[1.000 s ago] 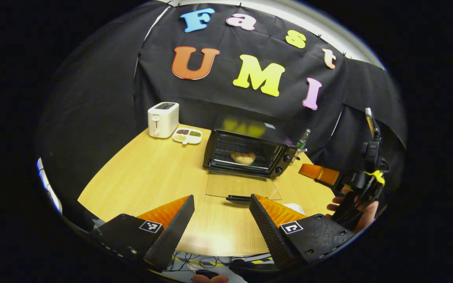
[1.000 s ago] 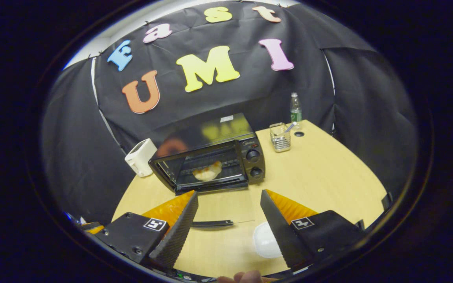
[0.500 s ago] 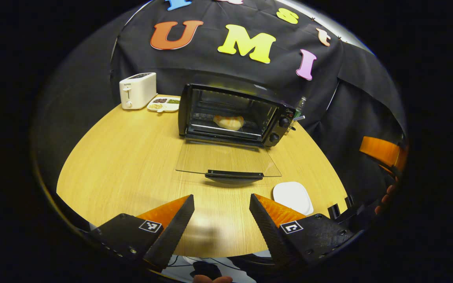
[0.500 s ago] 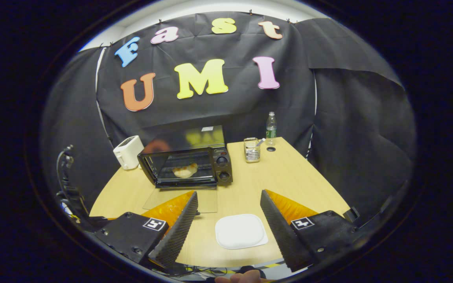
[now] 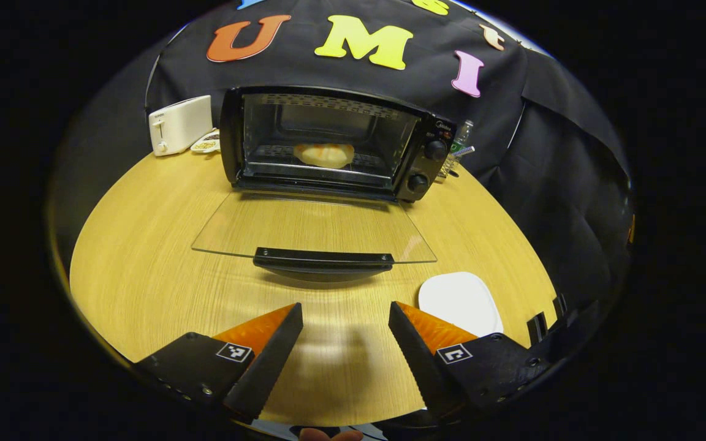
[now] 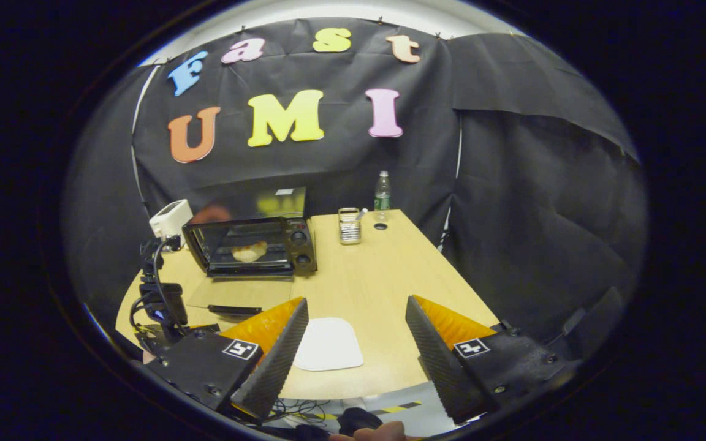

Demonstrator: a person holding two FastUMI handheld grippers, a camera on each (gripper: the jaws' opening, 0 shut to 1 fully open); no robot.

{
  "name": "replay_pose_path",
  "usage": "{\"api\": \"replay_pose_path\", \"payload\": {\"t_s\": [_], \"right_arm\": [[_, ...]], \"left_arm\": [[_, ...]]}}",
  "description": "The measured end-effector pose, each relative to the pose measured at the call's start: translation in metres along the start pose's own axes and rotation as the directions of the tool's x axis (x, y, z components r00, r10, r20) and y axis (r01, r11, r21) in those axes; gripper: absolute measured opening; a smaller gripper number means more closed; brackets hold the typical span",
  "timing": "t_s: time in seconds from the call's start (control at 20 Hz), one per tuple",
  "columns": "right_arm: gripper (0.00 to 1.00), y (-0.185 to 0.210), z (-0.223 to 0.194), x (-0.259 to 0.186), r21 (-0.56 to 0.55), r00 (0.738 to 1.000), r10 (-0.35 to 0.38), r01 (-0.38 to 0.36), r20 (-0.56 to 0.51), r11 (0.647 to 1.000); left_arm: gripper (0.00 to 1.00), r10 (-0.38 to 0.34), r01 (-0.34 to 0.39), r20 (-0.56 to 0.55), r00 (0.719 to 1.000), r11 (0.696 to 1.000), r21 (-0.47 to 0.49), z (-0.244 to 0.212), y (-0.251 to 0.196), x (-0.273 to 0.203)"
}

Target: Open the electric oven with the left hand, put the food in, and close the electric oven.

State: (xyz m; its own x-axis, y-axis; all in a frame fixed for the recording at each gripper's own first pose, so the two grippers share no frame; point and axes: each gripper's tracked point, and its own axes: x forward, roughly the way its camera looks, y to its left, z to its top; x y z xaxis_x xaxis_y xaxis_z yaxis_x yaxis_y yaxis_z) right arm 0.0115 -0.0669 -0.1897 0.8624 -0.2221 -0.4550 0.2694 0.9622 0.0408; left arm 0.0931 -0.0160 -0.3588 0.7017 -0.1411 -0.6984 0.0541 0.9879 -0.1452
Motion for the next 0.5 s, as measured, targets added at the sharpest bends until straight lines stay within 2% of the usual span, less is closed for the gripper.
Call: {"api": "replay_pose_path", "payload": {"t_s": [0.2, 0.35, 0.5], "right_arm": [[0.97, -0.019, -0.005, -0.004, 0.000, 0.999, -0.027, 0.027, -0.019, 1.000], [0.97, -0.023, -0.002, -0.004, 0.004, 0.999, -0.021, 0.021, -0.028, 1.000], [0.97, -0.021, 0.006, -0.004, -0.043, 1.000, -0.010, 0.010, -0.009, 0.999]], "left_arm": [[0.94, 0.023, -0.023, 0.007, 1.000, 1.000, 0.016, 0.008, -0.001, 0.026], [0.94, 0.043, -0.043, 0.003, 0.999, 0.999, 0.025, 0.012, 0.006, 0.038], [0.93, 0.047, -0.047, -0.004, 0.999, 0.999, 0.020, 0.009, 0.009, 0.042]]}}
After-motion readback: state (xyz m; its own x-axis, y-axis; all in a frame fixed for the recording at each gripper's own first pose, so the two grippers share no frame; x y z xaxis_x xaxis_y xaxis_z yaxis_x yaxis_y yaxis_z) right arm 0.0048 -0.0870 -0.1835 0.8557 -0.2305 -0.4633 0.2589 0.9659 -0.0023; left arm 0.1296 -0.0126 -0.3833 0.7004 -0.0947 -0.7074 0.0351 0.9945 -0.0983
